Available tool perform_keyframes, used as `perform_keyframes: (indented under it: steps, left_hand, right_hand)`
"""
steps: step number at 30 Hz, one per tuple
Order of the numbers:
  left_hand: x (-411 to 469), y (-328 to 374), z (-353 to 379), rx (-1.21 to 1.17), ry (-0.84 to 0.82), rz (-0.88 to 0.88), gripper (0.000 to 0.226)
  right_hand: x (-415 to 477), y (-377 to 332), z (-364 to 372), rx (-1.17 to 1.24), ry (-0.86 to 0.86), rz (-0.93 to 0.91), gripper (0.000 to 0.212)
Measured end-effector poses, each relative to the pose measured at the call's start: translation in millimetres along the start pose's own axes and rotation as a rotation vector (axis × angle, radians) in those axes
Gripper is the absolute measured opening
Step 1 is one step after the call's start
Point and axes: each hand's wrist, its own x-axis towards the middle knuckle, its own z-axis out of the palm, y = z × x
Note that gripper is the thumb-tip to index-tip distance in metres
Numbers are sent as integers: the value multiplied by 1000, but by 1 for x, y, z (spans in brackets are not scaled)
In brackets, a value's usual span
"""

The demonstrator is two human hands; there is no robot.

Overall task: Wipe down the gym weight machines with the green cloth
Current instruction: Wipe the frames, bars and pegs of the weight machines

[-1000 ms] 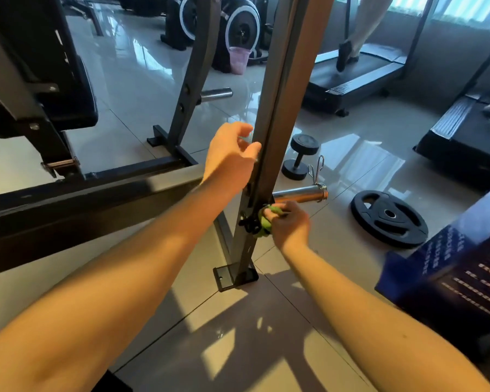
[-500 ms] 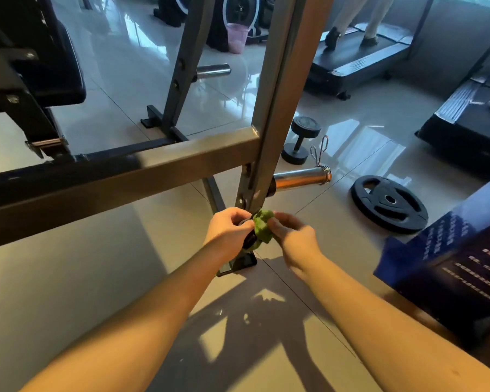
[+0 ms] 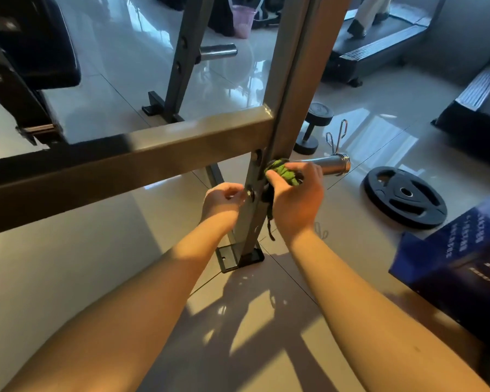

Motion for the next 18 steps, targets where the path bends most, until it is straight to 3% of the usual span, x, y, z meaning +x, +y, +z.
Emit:
perform_keyframes:
  steps: [3,5,8,10,13,15,17,18]
  left_hand:
    - [15,-9,8,-21,-44,19,8]
    - [21,-14,11,-39,-84,26,17]
    - [27,-18,8,-26,-102,52,16]
    - [31,-17,5,-37,-116,70,14]
    - [33,-16,5,-78,-135,102,12]
    - [35,-17,6,-82,-136,115,10]
    - [36,-16,6,-63,-133,125,10]
    - [36,-15,5,-52,-130,117,10]
  right_hand:
    - [-21,44,23,-47,11,-152,14]
    - [-35,70,29,-20,-30,0,6]
    - [-49,85,30,-67,-81,167,11]
    - [-39,66,25,-20,-97,85,7]
    - [-11,40,19,61,11,-172,15]
    - [-7,42,16,48,9,-217,17]
    - [-18,67,17,11,-42,-113,15]
    - [-25,79,18,6,-65,31,14]
